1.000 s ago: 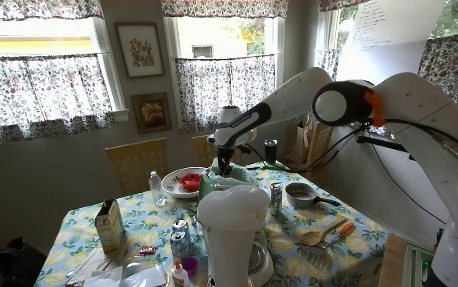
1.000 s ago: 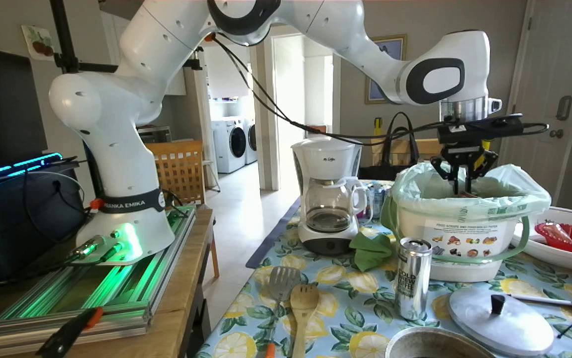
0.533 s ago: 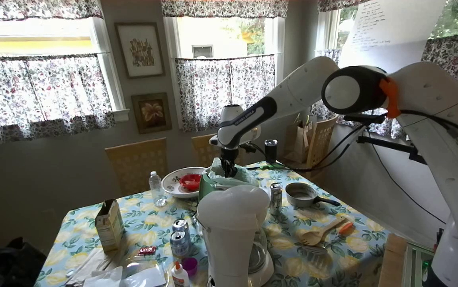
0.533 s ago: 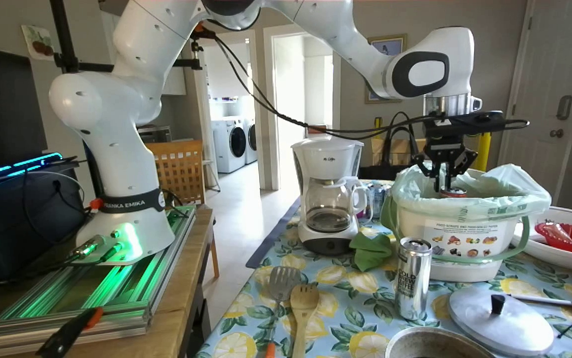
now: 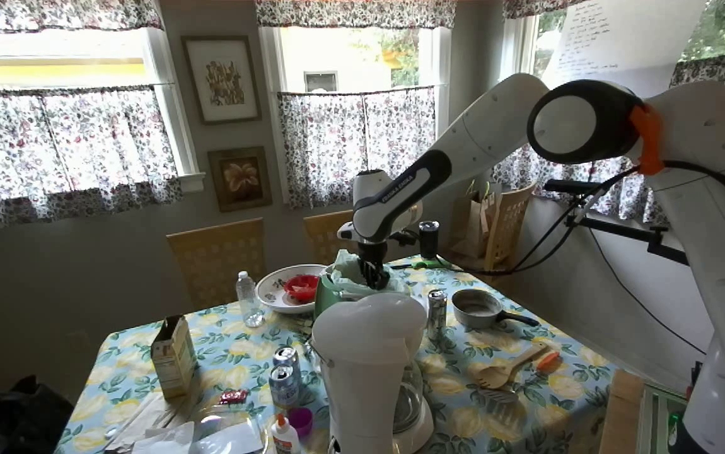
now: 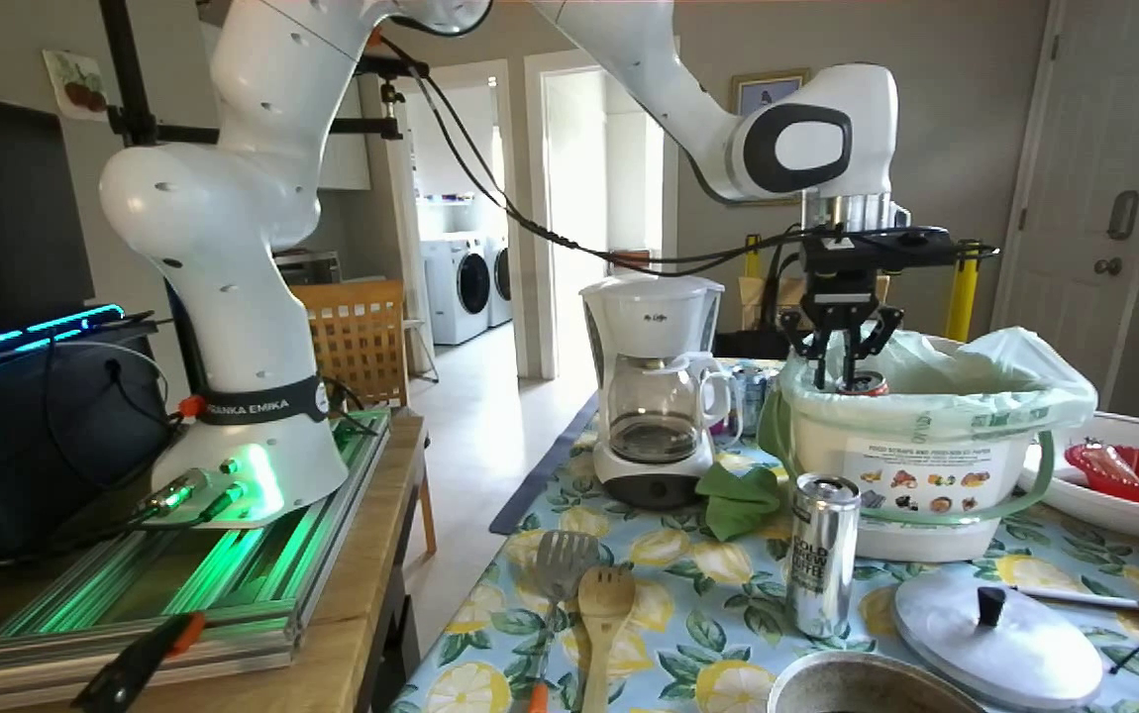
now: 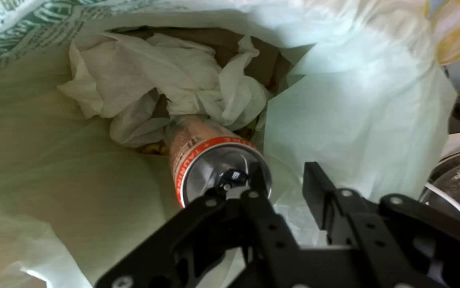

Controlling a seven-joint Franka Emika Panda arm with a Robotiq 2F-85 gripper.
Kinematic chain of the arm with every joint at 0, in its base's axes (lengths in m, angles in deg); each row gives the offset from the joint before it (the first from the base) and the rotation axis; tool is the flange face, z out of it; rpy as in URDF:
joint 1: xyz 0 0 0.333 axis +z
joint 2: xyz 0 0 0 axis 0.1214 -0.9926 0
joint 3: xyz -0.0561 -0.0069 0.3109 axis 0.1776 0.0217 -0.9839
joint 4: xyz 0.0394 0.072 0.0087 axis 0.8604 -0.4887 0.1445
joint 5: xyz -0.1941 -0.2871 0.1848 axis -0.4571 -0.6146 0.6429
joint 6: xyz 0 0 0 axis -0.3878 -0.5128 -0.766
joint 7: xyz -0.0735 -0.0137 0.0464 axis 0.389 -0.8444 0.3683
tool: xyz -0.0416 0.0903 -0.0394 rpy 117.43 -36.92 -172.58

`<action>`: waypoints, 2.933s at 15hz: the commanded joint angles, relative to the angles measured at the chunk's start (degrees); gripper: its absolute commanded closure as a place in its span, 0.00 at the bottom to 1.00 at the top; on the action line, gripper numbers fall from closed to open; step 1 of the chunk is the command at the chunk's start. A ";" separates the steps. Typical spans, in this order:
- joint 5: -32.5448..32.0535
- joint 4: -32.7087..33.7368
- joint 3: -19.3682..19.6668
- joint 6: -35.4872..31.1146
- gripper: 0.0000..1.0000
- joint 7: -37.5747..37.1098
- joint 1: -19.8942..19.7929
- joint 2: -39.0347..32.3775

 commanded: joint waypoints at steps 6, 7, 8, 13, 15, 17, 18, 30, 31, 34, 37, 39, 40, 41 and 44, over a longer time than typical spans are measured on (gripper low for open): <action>-1.14 -9.94 1.44 -9.61 0.16 -2.07 0.63 7.24; -1.08 -10.38 1.62 -10.90 0.14 -2.50 0.60 7.49; -1.12 -10.62 1.92 -12.07 0.10 -3.34 0.68 7.58; 0.05 -8.04 1.81 -13.64 0.18 -5.43 0.05 5.17; 0.57 -6.96 1.50 -13.20 0.19 -5.77 -0.17 4.17; 0.93 -6.01 1.23 -12.69 0.20 -5.91 -0.35 3.08; 1.15 -5.47 1.11 -12.40 0.20 -5.96 -0.44 2.50; 4.47 4.62 -1.48 -7.12 0.19 -5.08 -2.68 -5.21; 5.16 5.79 -2.42 -4.96 0.15 -3.27 -3.52 -5.81; 7.07 9.06 -4.50 1.64 0.13 2.88 -5.72 -7.25; 8.15 13.07 -4.67 7.33 0.14 8.43 -6.68 -9.03; 8.81 16.00 -4.38 11.04 0.10 11.71 -6.97 -10.26; 9.07 17.49 -4.18 12.77 0.10 13.11 -7.07 -10.93; 9.35 18.91 -4.02 14.31 0.07 14.28 -7.11 -11.57; 10.19 23.01 -3.91 18.97 0.08 17.41 -6.99 -13.56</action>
